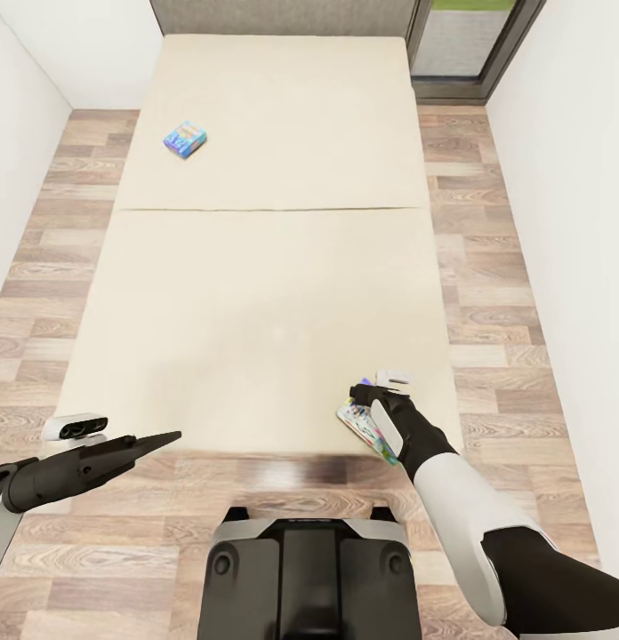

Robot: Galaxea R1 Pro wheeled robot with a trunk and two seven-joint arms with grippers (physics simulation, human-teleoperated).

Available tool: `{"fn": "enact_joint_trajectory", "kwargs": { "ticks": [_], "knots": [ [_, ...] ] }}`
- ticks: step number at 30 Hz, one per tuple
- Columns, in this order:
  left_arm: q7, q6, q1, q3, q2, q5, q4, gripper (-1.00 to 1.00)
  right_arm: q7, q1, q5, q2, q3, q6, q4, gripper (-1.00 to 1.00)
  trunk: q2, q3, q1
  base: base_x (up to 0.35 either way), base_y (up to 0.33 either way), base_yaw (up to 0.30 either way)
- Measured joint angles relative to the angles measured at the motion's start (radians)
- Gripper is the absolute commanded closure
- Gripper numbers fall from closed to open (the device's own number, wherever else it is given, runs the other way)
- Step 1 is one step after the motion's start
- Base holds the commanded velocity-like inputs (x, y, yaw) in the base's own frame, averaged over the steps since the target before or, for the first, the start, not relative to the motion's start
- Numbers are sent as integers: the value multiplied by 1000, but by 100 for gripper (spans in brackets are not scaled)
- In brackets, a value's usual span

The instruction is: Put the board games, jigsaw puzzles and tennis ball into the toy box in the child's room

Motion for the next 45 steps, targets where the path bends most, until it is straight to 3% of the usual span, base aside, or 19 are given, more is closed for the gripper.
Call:
{"fn": "enact_joint_trajectory", "kwargs": {
  "ticks": [45],
  "knots": [
    [0,0,0,0,0,0,0,-100,0,0,0,0,0,-1,0,-100,0,0,0,-24,0,0]
  ]
}}
